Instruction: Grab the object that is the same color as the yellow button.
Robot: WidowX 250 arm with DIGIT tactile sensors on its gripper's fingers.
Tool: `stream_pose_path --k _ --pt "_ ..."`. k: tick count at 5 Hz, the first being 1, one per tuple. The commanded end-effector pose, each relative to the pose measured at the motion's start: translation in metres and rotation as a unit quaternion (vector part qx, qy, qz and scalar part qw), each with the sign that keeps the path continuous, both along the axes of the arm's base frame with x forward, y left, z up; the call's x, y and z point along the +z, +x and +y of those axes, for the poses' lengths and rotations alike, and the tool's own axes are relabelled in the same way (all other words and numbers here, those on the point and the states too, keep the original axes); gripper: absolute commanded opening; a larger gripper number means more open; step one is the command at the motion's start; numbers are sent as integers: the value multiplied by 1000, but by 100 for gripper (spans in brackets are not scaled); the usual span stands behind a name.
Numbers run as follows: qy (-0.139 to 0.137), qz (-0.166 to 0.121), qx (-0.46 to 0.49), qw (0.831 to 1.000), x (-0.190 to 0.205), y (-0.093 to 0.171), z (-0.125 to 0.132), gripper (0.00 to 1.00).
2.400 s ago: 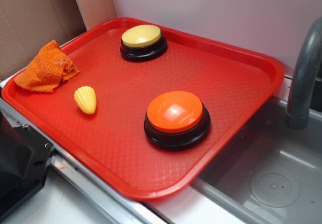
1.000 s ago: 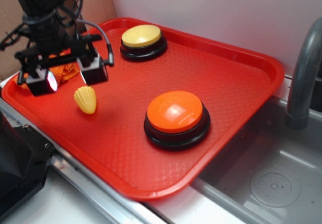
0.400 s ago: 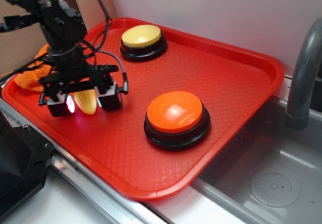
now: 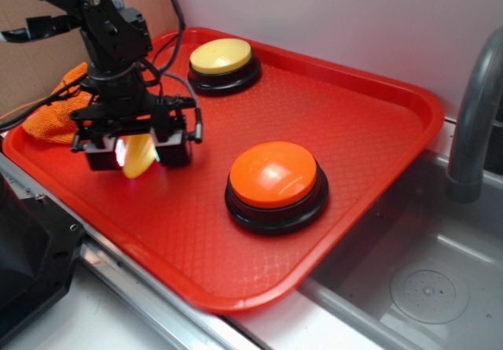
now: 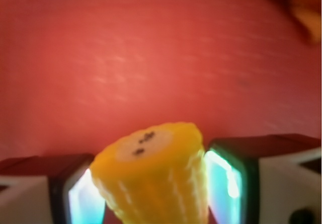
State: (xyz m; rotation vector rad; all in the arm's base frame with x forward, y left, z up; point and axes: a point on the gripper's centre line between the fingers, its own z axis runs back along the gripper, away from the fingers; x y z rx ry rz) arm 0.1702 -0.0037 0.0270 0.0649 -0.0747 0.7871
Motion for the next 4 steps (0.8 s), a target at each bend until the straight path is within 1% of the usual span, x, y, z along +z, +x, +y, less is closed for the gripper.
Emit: stream_pose_path --k 1,2,3,4 --pt "7 -54 -209 976 87 4 -12 0" --pt "-15 -48 -318 947 136 0 -9 0" --pt "-53 -13 -389 920 145 17 3 0" --pt "-85 37 -430 898 134 36 14 0"
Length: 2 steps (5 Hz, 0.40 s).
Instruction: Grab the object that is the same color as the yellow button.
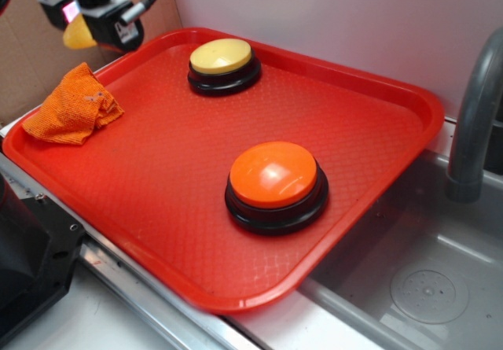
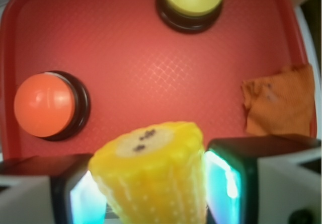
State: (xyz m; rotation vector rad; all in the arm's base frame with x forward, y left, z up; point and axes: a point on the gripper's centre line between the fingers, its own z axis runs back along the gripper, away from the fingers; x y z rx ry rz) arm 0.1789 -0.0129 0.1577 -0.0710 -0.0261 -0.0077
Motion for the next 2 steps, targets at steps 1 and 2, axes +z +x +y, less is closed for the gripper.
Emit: stream_pose_path --k 1,2 --pt "9 28 -87 996 -4 36 27 0" --pt "12 15 -90 996 -4 39 27 0"
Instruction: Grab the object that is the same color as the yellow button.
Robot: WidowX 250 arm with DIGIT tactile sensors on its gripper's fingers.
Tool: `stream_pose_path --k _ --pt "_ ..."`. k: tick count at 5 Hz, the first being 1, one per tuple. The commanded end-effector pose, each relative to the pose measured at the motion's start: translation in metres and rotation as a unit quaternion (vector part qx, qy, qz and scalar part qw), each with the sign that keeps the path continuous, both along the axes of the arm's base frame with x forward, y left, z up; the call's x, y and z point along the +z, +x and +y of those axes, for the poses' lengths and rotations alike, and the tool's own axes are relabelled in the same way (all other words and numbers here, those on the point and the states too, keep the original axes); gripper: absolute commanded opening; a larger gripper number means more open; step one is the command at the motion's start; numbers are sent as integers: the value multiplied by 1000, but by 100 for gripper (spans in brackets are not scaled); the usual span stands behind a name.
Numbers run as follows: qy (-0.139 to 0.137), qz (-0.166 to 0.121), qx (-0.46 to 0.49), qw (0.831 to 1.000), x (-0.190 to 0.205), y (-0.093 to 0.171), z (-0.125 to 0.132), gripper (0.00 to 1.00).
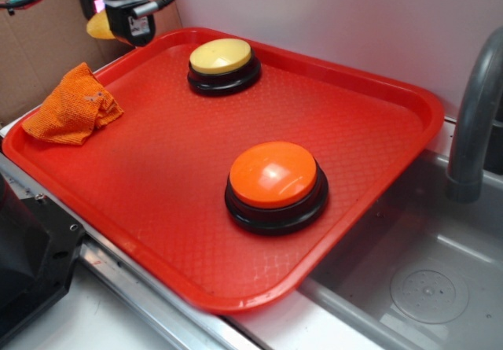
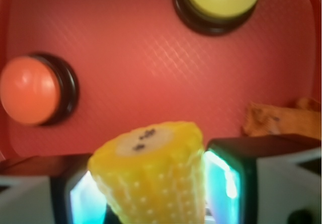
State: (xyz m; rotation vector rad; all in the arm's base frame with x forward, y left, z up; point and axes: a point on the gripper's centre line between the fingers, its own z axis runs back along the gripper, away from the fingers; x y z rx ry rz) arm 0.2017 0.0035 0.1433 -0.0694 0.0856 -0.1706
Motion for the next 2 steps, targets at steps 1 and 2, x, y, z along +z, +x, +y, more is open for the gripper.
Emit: stream_pose_path --k 1,2 --pt "-13 -51 2 999 11 14 11 0" --pt "-4 -54 17 998 7 14 13 0"
